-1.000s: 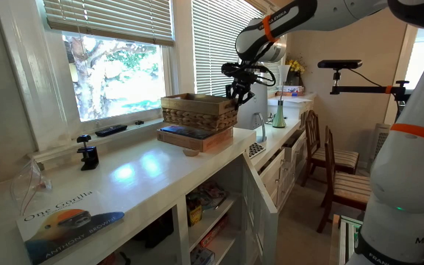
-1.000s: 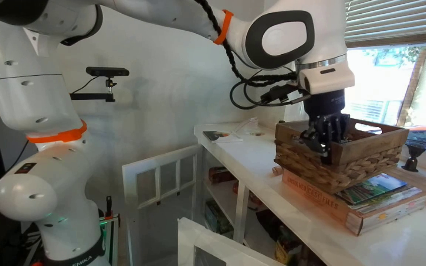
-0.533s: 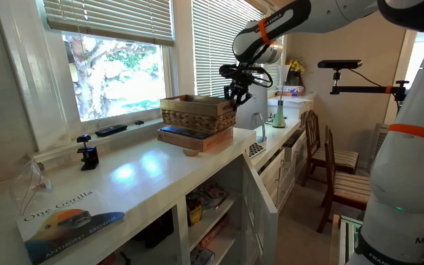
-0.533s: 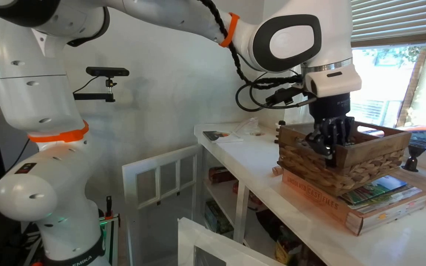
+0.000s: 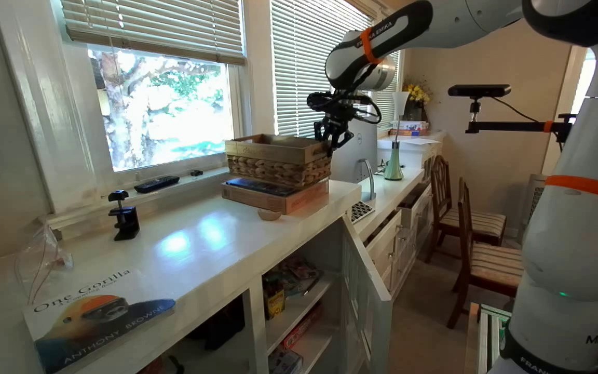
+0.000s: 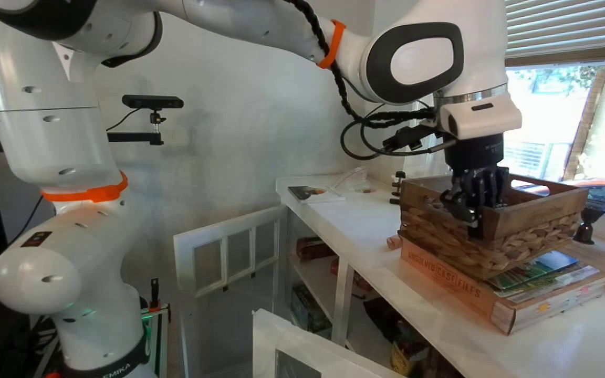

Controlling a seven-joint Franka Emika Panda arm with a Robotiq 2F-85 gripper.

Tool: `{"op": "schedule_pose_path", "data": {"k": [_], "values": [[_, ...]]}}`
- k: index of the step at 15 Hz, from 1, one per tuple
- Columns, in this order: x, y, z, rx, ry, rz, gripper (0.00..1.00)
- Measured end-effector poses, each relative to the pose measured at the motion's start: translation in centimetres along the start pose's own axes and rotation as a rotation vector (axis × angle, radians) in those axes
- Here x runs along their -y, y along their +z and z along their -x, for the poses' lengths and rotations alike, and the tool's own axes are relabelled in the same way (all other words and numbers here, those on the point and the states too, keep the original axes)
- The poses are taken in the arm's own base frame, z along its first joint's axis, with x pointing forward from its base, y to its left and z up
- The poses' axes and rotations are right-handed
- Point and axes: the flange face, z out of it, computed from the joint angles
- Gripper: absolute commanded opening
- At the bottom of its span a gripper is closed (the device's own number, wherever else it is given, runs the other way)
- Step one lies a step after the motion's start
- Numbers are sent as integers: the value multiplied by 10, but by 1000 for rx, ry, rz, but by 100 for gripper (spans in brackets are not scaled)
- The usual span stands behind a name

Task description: Put the basket on top of the box.

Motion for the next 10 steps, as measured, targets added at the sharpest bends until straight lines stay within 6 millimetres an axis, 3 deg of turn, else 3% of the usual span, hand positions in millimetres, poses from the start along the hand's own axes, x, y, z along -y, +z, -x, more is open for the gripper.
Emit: {"op": "schedule_pose_path", "data": {"k": [10], "values": [[5, 16, -3, 4, -1, 21, 4]]}}
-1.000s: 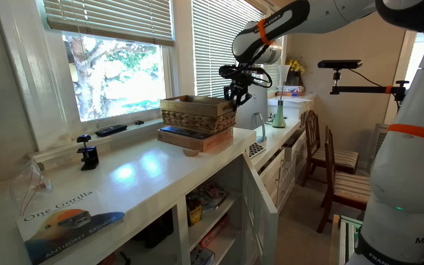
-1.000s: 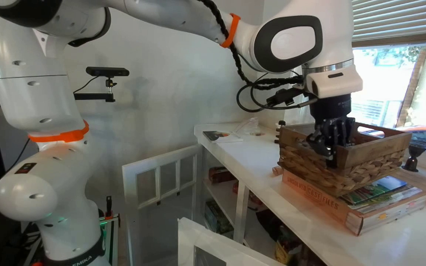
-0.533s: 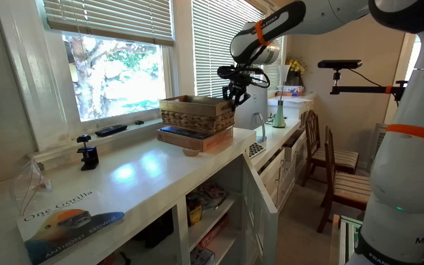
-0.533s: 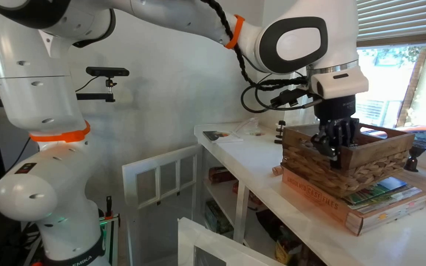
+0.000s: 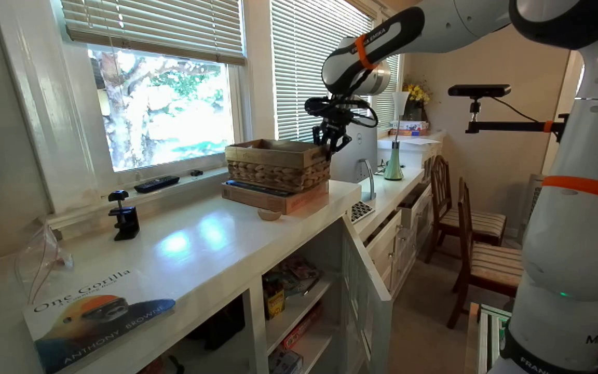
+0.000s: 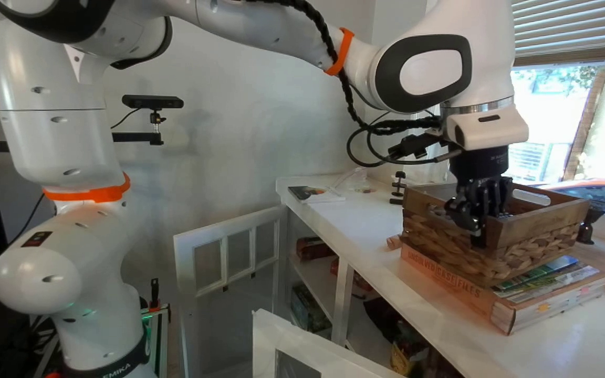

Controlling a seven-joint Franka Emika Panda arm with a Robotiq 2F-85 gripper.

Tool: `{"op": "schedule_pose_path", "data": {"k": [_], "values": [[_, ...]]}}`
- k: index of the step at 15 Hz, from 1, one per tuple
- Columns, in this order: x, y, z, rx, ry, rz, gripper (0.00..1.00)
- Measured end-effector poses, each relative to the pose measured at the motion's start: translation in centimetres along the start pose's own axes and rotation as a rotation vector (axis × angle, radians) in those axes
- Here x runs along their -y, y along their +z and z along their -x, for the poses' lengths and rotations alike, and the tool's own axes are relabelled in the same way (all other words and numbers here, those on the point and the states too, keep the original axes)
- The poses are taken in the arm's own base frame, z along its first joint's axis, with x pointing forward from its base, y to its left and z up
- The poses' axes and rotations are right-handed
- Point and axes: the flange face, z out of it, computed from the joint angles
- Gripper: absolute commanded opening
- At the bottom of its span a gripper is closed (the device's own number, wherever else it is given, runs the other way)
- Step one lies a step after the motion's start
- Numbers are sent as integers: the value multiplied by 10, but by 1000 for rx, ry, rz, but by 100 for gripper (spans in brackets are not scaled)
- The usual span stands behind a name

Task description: Put the basket on top of the box.

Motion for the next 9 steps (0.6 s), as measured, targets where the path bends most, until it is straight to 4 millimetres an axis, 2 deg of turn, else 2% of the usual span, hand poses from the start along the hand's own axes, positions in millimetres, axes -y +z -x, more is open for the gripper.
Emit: {"op": "schedule_pose_path", "data": {"k": [3, 5, 7, 9], "values": [[0, 3, -1, 2, -1, 5, 6], [-1, 4, -2, 1, -2, 6, 13], [-2, 3, -3, 1, -2, 6, 43], [-1, 1, -5, -1, 3, -4, 57]]}}
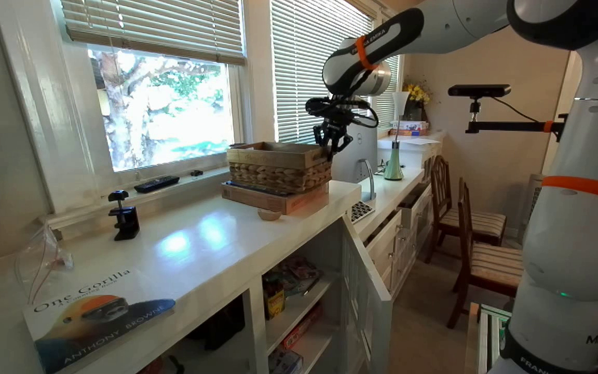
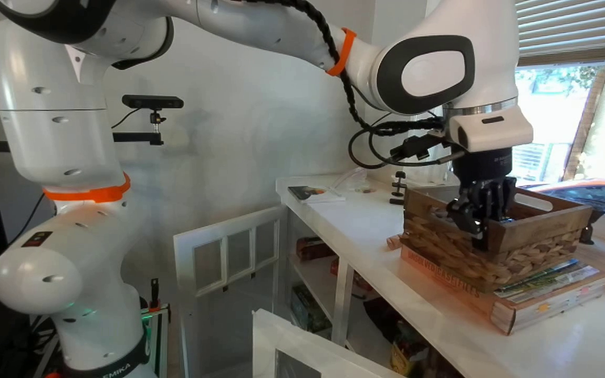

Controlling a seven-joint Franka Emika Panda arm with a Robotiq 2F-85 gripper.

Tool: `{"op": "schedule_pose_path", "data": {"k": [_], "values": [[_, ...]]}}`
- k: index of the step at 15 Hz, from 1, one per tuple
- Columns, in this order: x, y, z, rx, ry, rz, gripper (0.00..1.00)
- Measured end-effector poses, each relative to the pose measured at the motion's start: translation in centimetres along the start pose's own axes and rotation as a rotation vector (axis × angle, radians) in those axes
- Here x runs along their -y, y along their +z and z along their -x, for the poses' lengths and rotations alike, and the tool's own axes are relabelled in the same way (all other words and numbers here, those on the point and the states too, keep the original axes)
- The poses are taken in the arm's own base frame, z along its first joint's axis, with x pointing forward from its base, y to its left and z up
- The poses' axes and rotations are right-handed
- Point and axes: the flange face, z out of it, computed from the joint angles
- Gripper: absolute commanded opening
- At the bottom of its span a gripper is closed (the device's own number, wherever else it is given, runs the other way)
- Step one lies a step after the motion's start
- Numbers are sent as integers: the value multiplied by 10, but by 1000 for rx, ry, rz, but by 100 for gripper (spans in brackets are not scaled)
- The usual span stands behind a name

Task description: Put the basket on top of the box.

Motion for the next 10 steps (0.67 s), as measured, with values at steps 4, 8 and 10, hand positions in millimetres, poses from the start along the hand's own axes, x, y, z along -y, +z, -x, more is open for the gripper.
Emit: {"op": "schedule_pose_path", "data": {"k": [4, 8, 10], "values": [[11, -22, -7, -20, 7, -48, 88], [18, -37, -9, -34, -4, -77, 100], [20, -41, -5, -32, -45, -86, 100]]}}
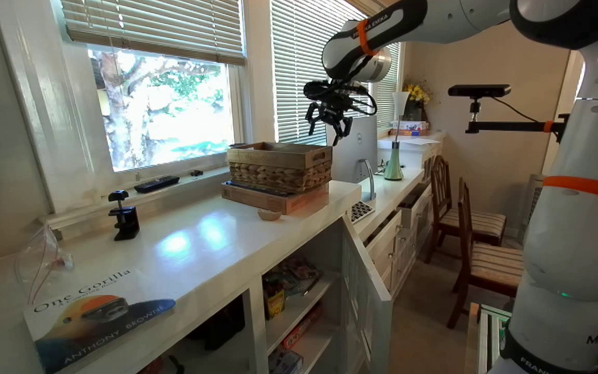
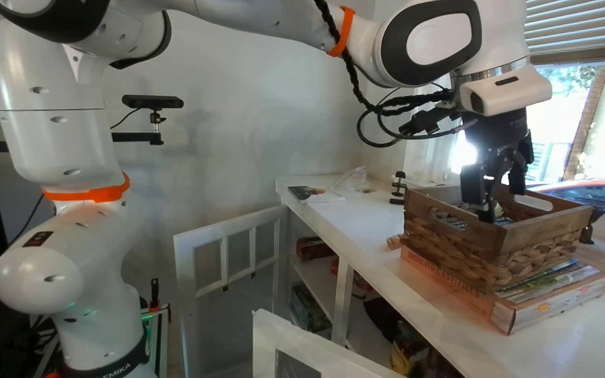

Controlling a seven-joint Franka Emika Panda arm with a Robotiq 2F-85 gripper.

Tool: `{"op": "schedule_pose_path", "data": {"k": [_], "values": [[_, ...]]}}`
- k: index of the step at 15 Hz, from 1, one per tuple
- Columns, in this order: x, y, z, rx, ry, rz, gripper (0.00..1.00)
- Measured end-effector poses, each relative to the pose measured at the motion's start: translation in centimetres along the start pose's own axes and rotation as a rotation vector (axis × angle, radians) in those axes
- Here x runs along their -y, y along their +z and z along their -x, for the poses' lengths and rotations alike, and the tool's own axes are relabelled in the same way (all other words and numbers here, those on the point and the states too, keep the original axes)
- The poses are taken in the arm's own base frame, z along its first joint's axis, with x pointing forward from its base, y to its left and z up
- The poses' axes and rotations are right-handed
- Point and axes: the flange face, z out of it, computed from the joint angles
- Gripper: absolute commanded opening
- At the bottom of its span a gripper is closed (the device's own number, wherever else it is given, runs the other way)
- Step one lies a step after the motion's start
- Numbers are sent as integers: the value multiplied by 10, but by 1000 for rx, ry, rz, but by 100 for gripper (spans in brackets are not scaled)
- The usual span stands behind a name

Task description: Put the basket on top of the box.

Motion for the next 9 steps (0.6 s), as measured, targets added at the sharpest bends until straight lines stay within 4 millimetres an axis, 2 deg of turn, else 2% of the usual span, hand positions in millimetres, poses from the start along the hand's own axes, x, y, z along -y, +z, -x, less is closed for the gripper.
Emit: {"op": "schedule_pose_path", "data": {"k": [5, 9], "values": [[5, -14, 18, 14, -135, 11, 100], [5, -30, 41, 40, -288, 63, 100]]}}
